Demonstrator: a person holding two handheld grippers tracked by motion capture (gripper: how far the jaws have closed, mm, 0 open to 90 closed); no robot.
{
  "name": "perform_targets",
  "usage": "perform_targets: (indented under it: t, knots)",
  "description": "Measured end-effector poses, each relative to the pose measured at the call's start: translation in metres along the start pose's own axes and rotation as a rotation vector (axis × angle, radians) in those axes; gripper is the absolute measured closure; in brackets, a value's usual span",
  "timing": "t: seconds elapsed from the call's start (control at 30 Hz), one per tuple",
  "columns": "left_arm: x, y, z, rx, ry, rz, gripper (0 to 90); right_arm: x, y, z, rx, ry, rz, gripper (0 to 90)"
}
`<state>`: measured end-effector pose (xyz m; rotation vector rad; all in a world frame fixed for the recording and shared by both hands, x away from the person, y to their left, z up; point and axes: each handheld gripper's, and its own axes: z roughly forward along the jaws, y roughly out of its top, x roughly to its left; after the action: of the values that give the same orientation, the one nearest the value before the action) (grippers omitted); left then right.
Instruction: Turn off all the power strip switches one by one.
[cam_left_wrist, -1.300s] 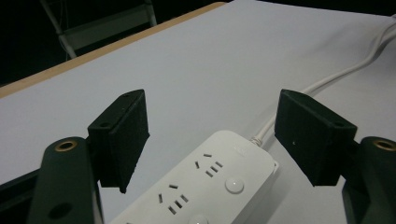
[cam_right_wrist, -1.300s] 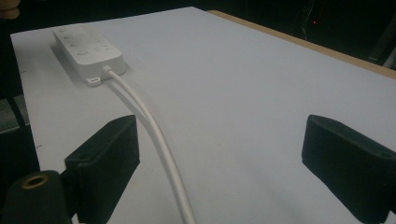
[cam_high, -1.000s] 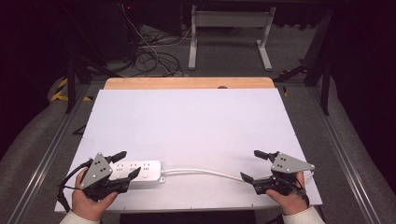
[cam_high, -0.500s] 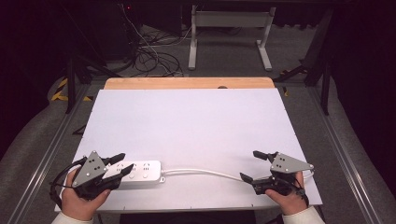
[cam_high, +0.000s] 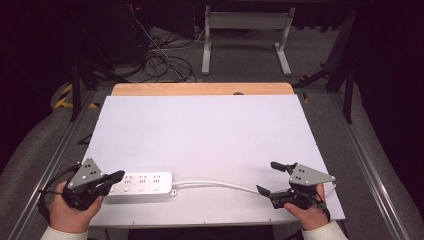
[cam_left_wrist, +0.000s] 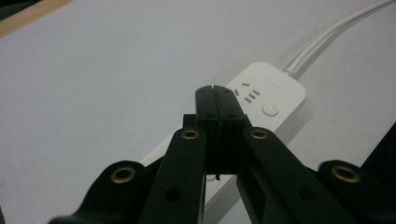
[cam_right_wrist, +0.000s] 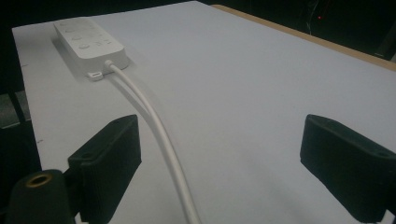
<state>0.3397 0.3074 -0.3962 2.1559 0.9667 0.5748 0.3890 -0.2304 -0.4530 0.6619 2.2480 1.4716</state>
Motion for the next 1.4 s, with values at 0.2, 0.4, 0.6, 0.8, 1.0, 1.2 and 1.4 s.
perform_targets:
  t: [0.2,0.4,0.6,0.8,1.0,1.2,1.4]
  knots:
    - [0.007,-0.008,0.001,0.052,0.000,-0.051,90.0,0.000,0.000,-0.001,0.001,-0.008,-0.004,12.7]
    - [0.014,-0.018,0.004,0.102,0.011,-0.090,90.0,0.000,0.000,-0.001,-0.001,-0.009,-0.005,12.7]
    - [0.017,-0.023,0.008,0.153,0.012,-0.101,90.0,0.000,0.000,-0.002,-0.002,-0.010,-0.012,12.7]
    - [0.021,-0.029,0.012,0.193,0.047,-0.101,90.0,0.000,0.000,-0.002,-0.008,-0.010,-0.010,12.7]
    - [0.023,-0.034,0.020,0.244,0.037,-0.120,90.0,0.000,0.000,-0.002,-0.009,-0.010,-0.010,12.7]
    - [0.024,-0.035,0.023,0.264,0.040,-0.126,90.0,0.000,0.000,-0.002,-0.009,-0.008,-0.008,12.7]
    - [0.024,-0.035,0.026,0.288,0.036,-0.127,90.0,0.000,0.000,-0.002,-0.010,-0.008,-0.009,12.7]
